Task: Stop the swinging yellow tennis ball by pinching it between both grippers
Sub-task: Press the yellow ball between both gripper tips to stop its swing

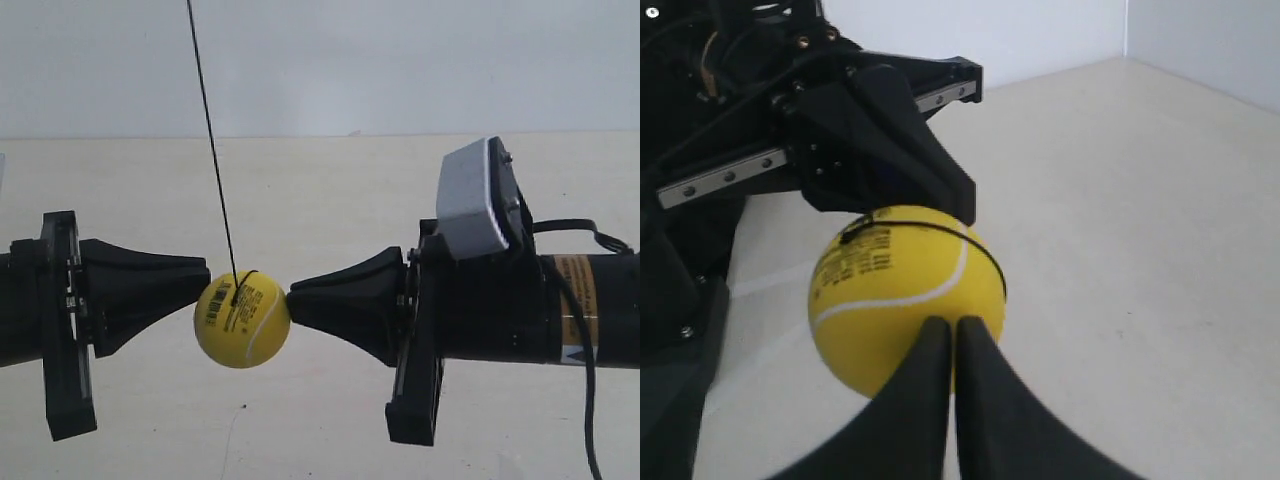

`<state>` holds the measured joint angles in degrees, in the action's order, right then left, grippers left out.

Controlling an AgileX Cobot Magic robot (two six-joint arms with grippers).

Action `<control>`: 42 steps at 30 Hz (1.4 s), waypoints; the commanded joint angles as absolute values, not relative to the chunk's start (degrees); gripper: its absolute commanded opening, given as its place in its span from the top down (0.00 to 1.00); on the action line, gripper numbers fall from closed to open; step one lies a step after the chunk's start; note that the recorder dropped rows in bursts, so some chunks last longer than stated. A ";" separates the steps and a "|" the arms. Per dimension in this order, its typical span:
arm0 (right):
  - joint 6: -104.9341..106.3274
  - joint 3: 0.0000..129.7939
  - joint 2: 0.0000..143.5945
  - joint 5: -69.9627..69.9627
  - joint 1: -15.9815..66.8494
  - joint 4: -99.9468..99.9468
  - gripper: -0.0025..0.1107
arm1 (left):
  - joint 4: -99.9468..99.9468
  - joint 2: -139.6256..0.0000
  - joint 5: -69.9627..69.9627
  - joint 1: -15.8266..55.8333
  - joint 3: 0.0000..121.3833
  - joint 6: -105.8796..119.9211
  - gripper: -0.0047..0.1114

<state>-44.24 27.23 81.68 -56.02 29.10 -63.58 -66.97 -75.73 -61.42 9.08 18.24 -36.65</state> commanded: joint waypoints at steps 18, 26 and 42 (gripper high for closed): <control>-46.97 27.54 81.26 -58.50 29.28 -68.46 0.98 | -74.41 -75.66 -63.35 9.37 18.39 -41.07 0.92; -47.43 27.54 81.26 -58.00 29.28 -69.39 0.98 | -74.79 -75.66 -59.52 9.24 18.39 -43.04 0.92; -47.42 27.54 81.26 -58.49 29.28 -69.51 0.98 | -76.96 -75.66 -66.01 9.24 18.39 -43.41 0.92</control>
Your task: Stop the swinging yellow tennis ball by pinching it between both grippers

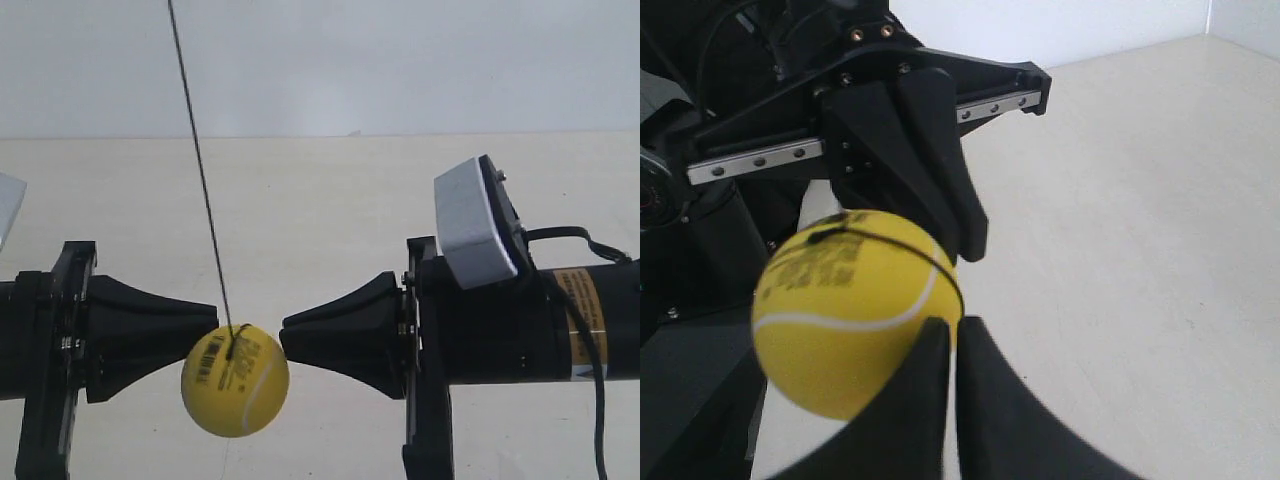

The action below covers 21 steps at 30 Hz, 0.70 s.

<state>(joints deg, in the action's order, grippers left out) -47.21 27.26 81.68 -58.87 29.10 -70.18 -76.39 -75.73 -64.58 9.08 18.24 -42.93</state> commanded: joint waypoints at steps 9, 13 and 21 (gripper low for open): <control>-47.42 27.54 81.26 -57.42 29.15 -69.51 0.98 | -76.26 -75.66 -64.50 9.24 18.39 -43.41 0.92; -47.26 27.54 79.42 -52.42 29.15 -69.39 0.98 | -72.90 -75.66 -60.47 9.24 18.39 -43.41 0.92; -49.38 27.39 68.27 -36.31 29.15 -67.72 0.98 | -62.24 -75.66 -52.74 9.24 18.39 -42.91 0.92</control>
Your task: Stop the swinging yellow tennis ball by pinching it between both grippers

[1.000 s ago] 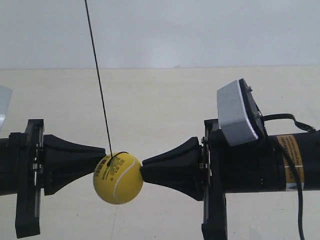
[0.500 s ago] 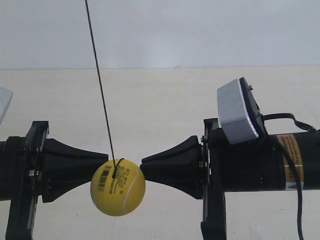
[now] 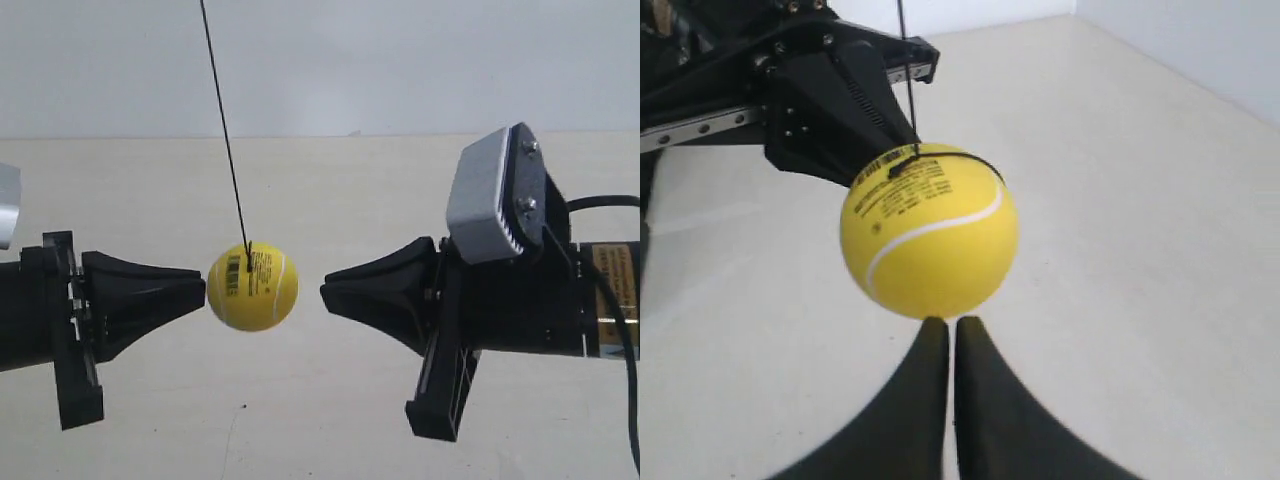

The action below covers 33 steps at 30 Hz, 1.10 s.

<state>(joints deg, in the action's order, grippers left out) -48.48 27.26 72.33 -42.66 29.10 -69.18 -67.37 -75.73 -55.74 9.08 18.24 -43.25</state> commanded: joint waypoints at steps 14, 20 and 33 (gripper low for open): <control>-23.01 16.41 40.29 -26.47 29.15 -28.70 0.98 | -36.58 -34.02 -20.00 9.24 10.54 -36.53 0.92; -17.22 14.64 34.38 -23.89 29.15 -19.65 0.98 | -30.39 -22.74 -16.07 9.24 8.57 -35.96 0.92; -17.04 14.64 24.93 -20.48 29.15 -16.84 0.98 | -26.55 -7.49 -9.10 9.24 8.56 -36.63 0.92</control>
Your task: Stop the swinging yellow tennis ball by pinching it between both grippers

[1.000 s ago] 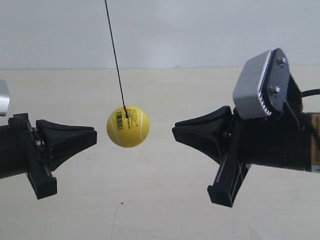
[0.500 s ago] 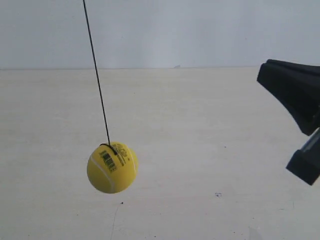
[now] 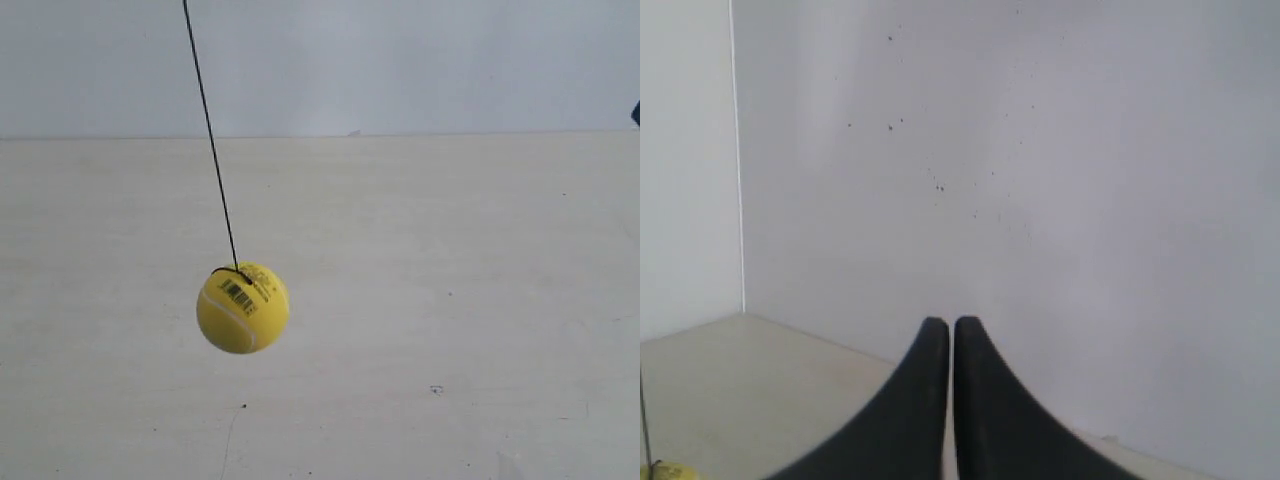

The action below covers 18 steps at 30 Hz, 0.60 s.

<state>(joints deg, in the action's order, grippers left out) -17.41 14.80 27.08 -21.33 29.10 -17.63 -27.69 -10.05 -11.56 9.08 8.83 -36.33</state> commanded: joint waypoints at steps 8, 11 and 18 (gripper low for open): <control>-17.04 14.64 20.00 -17.66 29.15 -15.51 0.98 | -26.31 -1.97 -7.23 9.24 8.56 -39.04 0.92; -17.04 14.64 18.71 -17.67 29.15 -15.51 0.98 | -26.31 -0.15 -7.23 9.24 8.56 -39.61 0.92; -17.04 14.64 18.46 -17.56 29.15 -15.51 0.98 | -26.31 0.00 -7.75 9.24 8.56 -40.02 0.92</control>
<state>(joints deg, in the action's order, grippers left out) -17.18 14.80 18.62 -17.64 29.10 -15.76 -26.96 -0.20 -7.63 9.08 8.83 -39.37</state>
